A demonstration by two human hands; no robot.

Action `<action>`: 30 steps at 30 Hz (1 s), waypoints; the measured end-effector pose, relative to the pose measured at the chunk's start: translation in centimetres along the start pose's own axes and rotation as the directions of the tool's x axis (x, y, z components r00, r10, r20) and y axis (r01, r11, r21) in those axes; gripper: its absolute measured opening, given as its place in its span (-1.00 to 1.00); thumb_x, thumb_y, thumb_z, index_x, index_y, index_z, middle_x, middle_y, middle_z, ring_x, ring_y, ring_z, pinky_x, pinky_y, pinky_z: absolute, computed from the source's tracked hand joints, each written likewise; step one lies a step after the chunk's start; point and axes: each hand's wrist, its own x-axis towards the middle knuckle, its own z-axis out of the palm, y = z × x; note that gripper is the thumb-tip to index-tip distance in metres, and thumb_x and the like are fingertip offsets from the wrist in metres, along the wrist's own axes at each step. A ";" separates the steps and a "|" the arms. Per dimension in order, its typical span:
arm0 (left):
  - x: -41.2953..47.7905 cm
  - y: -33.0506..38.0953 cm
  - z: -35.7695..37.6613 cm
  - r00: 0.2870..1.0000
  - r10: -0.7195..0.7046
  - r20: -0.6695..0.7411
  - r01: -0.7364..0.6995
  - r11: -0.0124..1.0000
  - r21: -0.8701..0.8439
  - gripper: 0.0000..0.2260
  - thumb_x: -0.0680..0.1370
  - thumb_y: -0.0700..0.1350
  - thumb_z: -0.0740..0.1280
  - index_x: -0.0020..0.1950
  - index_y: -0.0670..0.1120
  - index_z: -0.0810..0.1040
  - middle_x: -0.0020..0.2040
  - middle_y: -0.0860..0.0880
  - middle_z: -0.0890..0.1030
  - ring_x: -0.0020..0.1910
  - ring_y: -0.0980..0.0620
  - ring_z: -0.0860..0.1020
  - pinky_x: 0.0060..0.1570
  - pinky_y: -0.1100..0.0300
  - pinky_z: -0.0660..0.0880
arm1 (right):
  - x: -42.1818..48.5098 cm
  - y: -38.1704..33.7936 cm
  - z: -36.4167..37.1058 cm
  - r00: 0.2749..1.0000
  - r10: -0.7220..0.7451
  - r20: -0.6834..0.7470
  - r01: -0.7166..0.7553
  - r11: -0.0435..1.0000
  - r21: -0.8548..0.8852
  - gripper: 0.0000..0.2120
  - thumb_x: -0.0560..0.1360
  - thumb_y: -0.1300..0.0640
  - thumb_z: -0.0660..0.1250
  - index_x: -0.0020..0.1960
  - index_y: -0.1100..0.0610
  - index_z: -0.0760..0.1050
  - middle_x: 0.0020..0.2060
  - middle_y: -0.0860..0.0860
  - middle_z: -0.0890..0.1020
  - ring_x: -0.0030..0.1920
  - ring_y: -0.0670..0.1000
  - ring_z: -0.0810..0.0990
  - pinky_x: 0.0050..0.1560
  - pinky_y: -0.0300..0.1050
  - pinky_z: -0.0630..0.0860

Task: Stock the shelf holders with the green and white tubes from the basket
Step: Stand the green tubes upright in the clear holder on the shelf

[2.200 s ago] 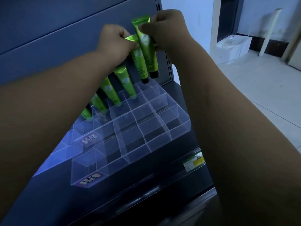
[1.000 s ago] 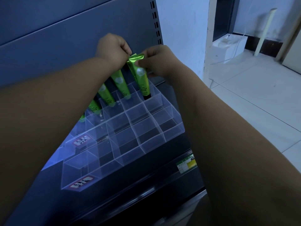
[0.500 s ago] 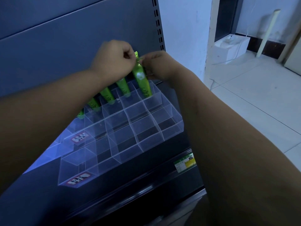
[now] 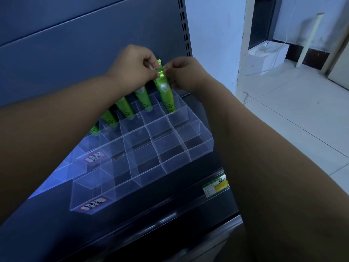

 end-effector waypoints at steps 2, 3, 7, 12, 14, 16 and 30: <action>-0.1 0.0 0.1 1.000 -0.011 -0.007 0.011 1.000 -0.008 -0.87 0.46 -0.24 0.55 -0.04 -0.10 0.68 -0.26 0.11 0.59 -0.33 0.25 0.51 -0.22 0.33 0.47 | 0.0 0.0 0.1 1.000 0.012 -0.006 -0.012 1.000 0.002 -0.84 0.53 0.27 0.33 -0.17 0.14 0.64 -0.36 0.08 0.57 -0.33 0.03 0.51 -0.21 -0.05 0.50; -0.2 0.0 0.2 1.000 -0.011 -0.009 0.010 1.000 -0.008 -0.88 0.46 -0.24 0.55 -0.04 -0.11 0.68 -0.27 0.11 0.58 -0.33 0.24 0.51 -0.22 0.31 0.48 | 0.0 0.0 0.2 1.000 0.016 -0.009 -0.016 1.000 0.004 -0.85 0.52 0.28 0.32 -0.16 0.17 0.64 -0.36 0.08 0.57 -0.34 0.03 0.50 -0.22 -0.06 0.48; -0.4 0.0 0.5 1.000 0.003 -0.023 -0.004 1.000 -0.025 -0.88 0.47 -0.23 0.54 -0.05 -0.08 0.67 -0.26 0.09 0.59 -0.32 0.17 0.53 -0.22 0.27 0.51 | -0.5 -0.7 0.1 1.000 0.019 -0.015 -0.019 1.000 0.007 -0.82 0.52 0.34 0.27 -0.04 0.25 0.66 -0.32 0.10 0.61 -0.36 -0.02 0.52 -0.28 -0.15 0.52; -0.6 0.1 0.7 0.999 0.045 -0.029 -0.046 0.999 -0.023 -0.88 0.46 -0.23 0.53 -0.03 -0.12 0.67 -0.25 0.06 0.59 -0.29 0.14 0.54 -0.13 0.20 0.54 | -1.2 -1.8 -0.2 1.000 0.018 -0.014 -0.017 0.999 0.029 -0.81 0.51 0.38 0.27 -0.09 0.21 0.65 -0.33 0.10 0.58 -0.43 -0.08 0.49 -0.38 -0.24 0.47; -0.7 0.1 0.8 0.998 0.048 -0.030 -0.049 0.999 -0.018 -0.88 0.47 -0.23 0.53 -0.02 -0.13 0.67 -0.24 0.04 0.60 -0.25 0.10 0.56 -0.11 0.15 0.56 | -1.4 -2.0 -0.2 0.999 0.028 -0.014 -0.028 0.999 0.019 -0.81 0.50 0.36 0.28 -0.11 0.18 0.64 -0.33 0.10 0.57 -0.43 -0.09 0.48 -0.39 -0.26 0.46; -0.8 0.1 0.8 0.998 0.053 -0.033 -0.054 0.998 -0.021 -0.89 0.48 -0.24 0.51 -0.03 -0.14 0.67 -0.23 0.04 0.61 -0.24 0.09 0.58 -0.09 0.12 0.59 | -1.6 -2.1 -0.1 0.999 0.036 -0.011 -0.036 0.999 -0.008 -0.82 0.50 0.35 0.29 -0.12 0.16 0.64 -0.34 0.07 0.58 -0.42 -0.10 0.49 -0.41 -0.30 0.45; -3.9 1.5 0.0 0.980 0.065 -0.186 -0.047 0.993 0.104 -0.87 0.56 -0.07 0.34 -0.03 -0.11 0.62 -0.12 0.00 0.60 -0.08 -0.02 0.58 -0.07 0.04 0.52 | -4.0 -2.9 0.8 0.958 -0.220 -0.183 0.134 0.910 -0.391 -0.70 0.49 0.14 0.28 0.17 0.09 0.65 0.07 -0.02 0.69 0.09 0.01 0.63 0.07 -0.09 0.55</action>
